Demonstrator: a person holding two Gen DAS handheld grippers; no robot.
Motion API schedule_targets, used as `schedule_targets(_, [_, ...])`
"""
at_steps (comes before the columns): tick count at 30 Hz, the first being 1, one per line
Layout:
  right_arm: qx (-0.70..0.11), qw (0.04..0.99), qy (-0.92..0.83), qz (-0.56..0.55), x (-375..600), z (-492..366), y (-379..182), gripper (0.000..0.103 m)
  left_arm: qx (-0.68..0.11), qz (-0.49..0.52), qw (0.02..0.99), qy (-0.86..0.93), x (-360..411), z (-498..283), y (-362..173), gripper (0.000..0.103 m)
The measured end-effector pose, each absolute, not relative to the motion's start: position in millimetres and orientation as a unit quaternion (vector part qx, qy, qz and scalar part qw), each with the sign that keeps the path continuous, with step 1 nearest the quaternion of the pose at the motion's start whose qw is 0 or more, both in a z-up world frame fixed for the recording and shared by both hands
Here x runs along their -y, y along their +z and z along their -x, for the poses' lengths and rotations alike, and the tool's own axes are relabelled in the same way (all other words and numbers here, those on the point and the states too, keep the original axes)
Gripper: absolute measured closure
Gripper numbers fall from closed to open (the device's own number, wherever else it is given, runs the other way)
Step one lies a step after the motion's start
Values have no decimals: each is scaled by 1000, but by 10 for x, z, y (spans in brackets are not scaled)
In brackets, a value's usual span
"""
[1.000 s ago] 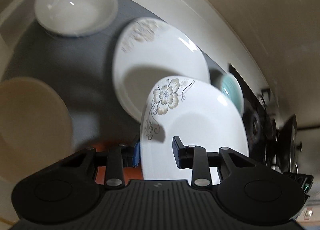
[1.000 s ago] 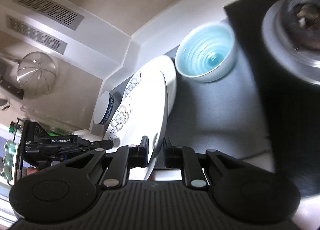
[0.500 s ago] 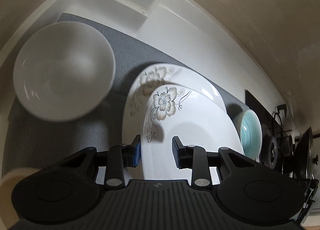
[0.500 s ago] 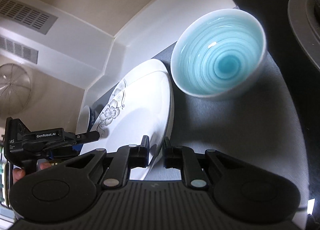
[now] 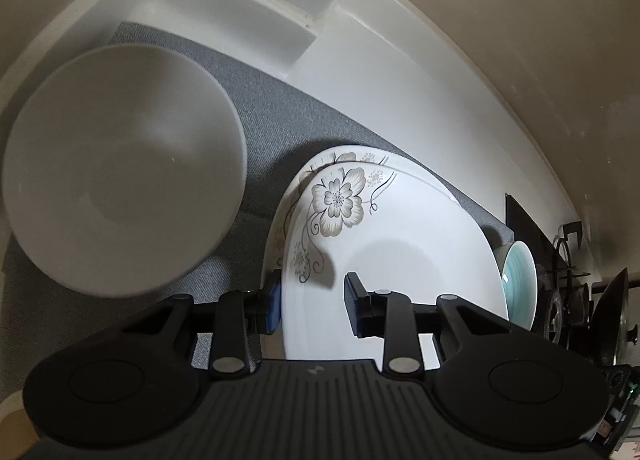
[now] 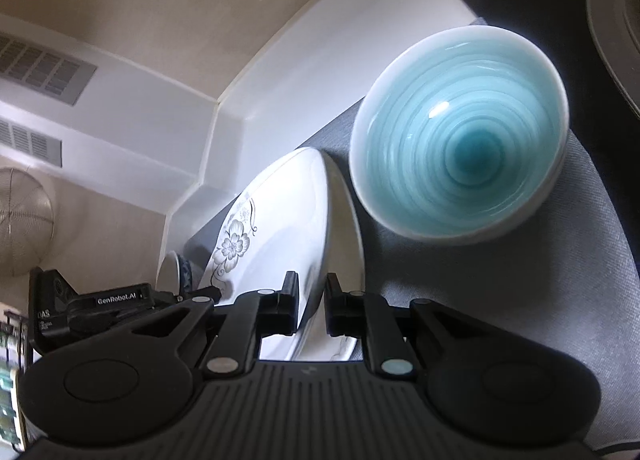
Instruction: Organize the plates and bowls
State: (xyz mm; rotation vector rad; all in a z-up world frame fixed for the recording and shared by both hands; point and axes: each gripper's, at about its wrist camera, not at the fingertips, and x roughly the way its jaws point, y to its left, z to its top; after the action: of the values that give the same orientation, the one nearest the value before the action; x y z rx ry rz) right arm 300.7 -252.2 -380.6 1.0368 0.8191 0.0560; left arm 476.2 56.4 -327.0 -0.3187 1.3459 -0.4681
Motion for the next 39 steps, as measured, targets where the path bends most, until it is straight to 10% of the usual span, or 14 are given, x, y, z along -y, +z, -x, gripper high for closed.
schedule_targets(22, [-357,792,6,-495,2502,-3031,-3820,94,-630,261,705,-193,-1144,-4144,-3060,64])
schedule_targets(30, [-387,800,3,-458,2418,-3093,-3793,95,-642,286,688,-180,-1045,-3843,-3280,89])
schedule_targets(39, [-443,822,11,-357,2314,-3240,-3626,89,-624,311,698,-160,-1099,-3705,-3379,91])
